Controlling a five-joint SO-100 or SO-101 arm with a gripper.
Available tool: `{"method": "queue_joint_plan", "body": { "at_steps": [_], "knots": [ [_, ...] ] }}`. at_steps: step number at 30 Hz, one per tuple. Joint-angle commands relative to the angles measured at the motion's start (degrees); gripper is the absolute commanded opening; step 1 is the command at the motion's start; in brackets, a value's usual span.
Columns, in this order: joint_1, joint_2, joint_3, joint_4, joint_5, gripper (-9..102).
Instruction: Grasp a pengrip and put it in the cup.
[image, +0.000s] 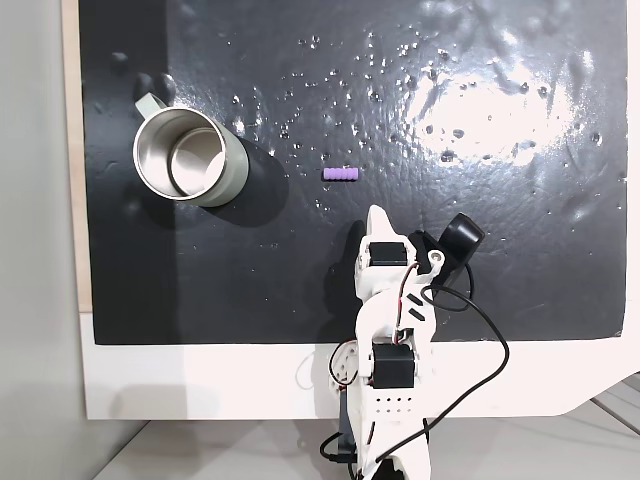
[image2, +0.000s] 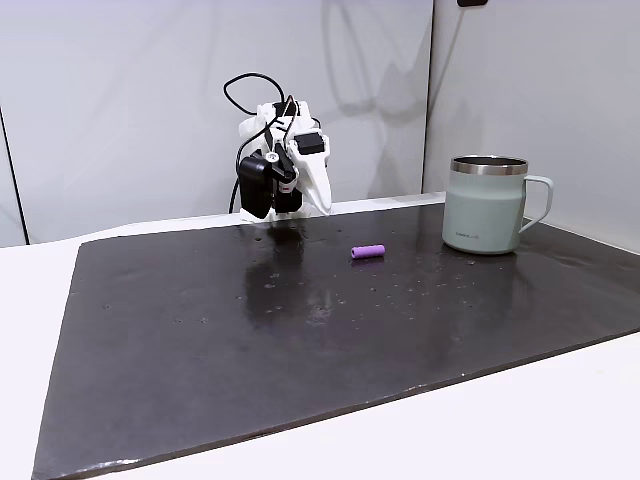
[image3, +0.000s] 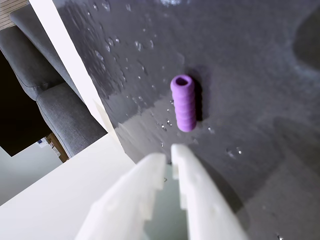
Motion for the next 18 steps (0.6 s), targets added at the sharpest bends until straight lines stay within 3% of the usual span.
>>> {"method": "queue_joint_plan", "body": {
  "at_steps": [1, 13, 18],
  "knots": [
    [-2.46, 0.62, 0.70, -2.11, -2.46, 0],
    [-2.46, 0.62, 0.70, -2.37, -2.46, 0],
    [-1.58, 0.62, -6.94, 0.53, -4.22, 0]
  ]
}}
